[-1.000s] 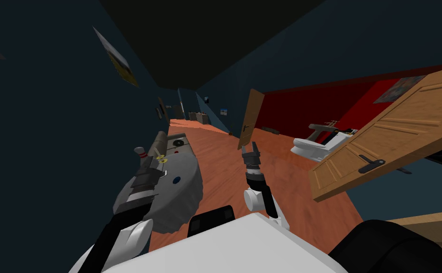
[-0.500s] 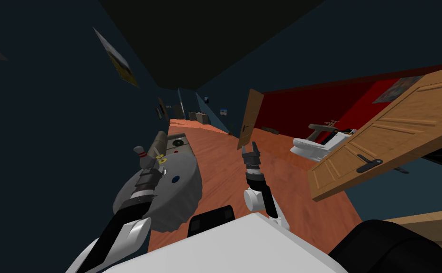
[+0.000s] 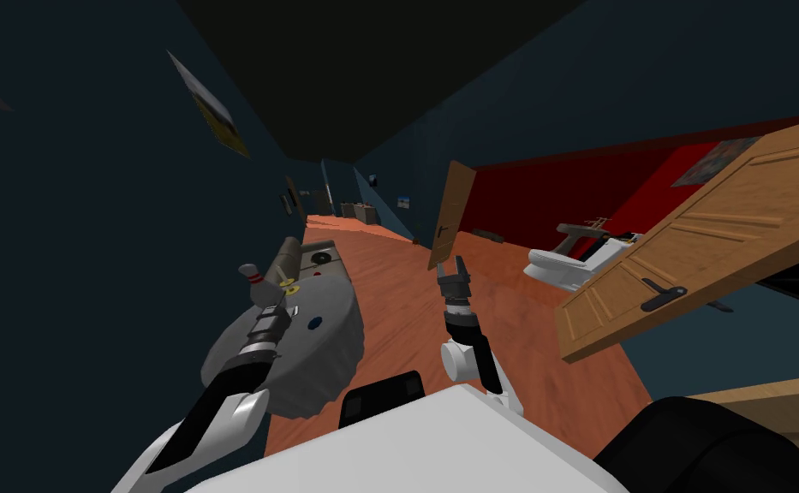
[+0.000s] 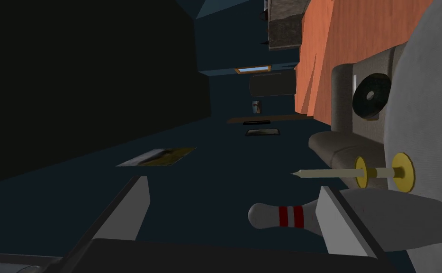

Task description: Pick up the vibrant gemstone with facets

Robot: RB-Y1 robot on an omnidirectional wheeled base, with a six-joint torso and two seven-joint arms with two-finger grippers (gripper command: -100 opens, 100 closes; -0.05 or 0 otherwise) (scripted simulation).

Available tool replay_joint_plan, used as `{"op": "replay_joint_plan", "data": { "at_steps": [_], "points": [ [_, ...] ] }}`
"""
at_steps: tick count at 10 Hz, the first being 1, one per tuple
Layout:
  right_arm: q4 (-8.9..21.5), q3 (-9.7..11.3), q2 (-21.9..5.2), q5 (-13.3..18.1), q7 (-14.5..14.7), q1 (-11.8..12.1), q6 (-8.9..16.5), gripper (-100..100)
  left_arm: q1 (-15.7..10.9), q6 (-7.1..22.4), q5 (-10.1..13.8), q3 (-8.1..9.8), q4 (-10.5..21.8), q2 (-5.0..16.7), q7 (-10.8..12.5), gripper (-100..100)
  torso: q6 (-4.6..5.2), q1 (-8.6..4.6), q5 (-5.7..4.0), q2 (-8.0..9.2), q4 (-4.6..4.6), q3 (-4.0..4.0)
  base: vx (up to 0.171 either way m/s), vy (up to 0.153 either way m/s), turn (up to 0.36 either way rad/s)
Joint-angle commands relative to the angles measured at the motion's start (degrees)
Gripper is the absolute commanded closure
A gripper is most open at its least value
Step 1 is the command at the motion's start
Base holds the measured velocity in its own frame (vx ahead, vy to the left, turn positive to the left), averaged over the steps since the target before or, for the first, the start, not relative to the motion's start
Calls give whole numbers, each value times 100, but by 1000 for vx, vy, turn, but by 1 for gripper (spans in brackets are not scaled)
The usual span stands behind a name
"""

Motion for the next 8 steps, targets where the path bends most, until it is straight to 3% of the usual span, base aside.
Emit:
{"op": "replay_joint_plan", "data": {
  "at_steps": [1, 2, 3, 7, 8],
  "points": [
    [0, 0, 0, 0, 0, 0, 0, 0, -50, 168, -30, 13, 101, -20, -18, -100, 0, 0, 0, 0, 0, 0, -12, -24, 0],
    [0, 0, 0, 0, 0, 0, 0, 0, -139, 421, -38, 83, 262, 24, -10, -100, 0, 1, 0, -2, 0, -1, -6, -28, -8],
    [0, 0, 0, 0, 0, 0, 0, 0, -139, 421, -38, 83, 262, 24, -10, -100, 0, 1, 1, -4, -1, -2, -5, -24, -2],
    [0, 0, 0, 0, 0, 0, 0, 0, -411, 1067, -41, 292, 753, 129, 4, -100, 0, 2, 0, -6, -1, -3, -2, -26, -10],
    [0, 0, 0, 0, 0, 0, 0, 0, -411, 1183, -41, 292, 753, 129, 4, -100, 0, 1, 0, -8, -2, -4, 2, -30, -6]
  ]
}}
